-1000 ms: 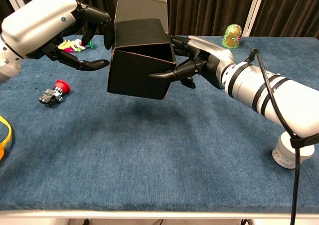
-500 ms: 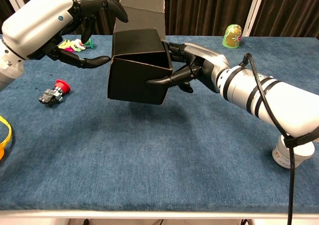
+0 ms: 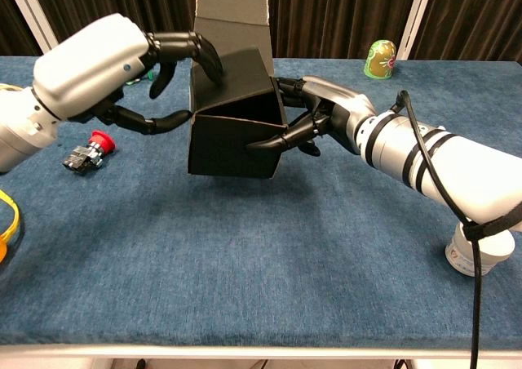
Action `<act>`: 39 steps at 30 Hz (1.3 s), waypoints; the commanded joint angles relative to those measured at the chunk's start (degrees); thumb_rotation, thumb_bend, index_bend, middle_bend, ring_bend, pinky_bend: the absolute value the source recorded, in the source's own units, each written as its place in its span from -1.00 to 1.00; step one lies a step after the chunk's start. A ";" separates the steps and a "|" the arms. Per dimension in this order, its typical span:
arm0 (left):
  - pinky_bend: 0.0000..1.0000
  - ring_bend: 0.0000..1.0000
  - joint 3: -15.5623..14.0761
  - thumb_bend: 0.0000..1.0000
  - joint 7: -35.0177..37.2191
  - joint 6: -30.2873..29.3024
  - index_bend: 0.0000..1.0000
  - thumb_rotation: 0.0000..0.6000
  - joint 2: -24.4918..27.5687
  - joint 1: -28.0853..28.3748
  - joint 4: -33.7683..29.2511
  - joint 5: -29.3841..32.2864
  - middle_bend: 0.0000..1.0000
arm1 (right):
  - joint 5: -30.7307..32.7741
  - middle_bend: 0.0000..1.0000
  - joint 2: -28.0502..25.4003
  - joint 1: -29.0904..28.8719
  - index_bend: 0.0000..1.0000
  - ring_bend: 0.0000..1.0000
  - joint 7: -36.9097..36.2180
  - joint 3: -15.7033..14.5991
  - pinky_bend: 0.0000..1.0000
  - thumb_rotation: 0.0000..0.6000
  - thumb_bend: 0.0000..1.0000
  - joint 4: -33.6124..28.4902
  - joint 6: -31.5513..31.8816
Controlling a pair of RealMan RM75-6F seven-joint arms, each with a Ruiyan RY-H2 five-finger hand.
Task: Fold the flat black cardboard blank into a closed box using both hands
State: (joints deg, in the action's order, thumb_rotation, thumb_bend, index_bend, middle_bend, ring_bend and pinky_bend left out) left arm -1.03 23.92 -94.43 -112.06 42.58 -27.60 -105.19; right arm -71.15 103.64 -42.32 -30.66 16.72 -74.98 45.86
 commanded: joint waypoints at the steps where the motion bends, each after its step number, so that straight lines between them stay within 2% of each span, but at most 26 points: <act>1: 0.91 0.40 -1.04 -0.60 1.52 0.51 -0.24 1.00 -1.47 0.04 2.26 0.03 -0.31 | 0.08 -0.02 -0.02 -0.26 -0.10 0.76 0.07 -0.28 0.85 1.00 -0.32 0.76 -0.62; 5: 0.91 0.40 -1.59 -0.60 3.61 0.08 -0.18 1.00 -3.07 0.17 4.96 0.29 -0.24 | -0.44 -0.04 -0.49 -0.78 -0.12 0.76 -0.85 -0.75 0.85 1.00 -0.27 1.54 -2.22; 10: 0.91 0.41 -2.49 -0.60 6.36 0.39 -0.10 1.00 -4.84 0.39 8.34 0.59 -0.18 | -2.20 -0.11 -1.77 -1.40 -0.22 0.74 -3.28 -1.36 0.80 1.00 -0.08 2.36 -3.94; 19: 0.91 0.41 -4.63 -0.60 7.30 2.64 -0.09 1.00 -6.58 -0.06 11.51 0.82 -0.18 | -4.43 -0.19 -1.46 -1.43 -0.30 0.70 -4.58 -2.77 0.74 1.00 -0.08 4.19 -3.06; 29: 0.90 0.40 -6.19 -0.59 6.50 3.91 -0.11 1.00 -6.71 -1.12 10.70 1.26 -0.17 | -6.93 -0.28 -1.58 -1.43 -0.36 0.64 -6.26 -4.76 0.65 1.00 -0.08 6.33 -2.44; 39: 0.91 0.40 -7.59 -0.59 2.73 6.55 -0.22 1.00 -5.23 -0.43 7.95 1.01 -0.27 | -11.45 -0.34 -1.01 -1.68 -0.42 0.59 -8.66 -7.58 0.57 1.00 -0.08 9.68 -0.25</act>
State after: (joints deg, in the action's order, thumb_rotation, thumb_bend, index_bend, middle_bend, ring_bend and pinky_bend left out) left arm -8.41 27.03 -88.15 -117.60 42.03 -19.24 -104.13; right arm -82.04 102.50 -43.93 -38.87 9.55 -65.81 45.17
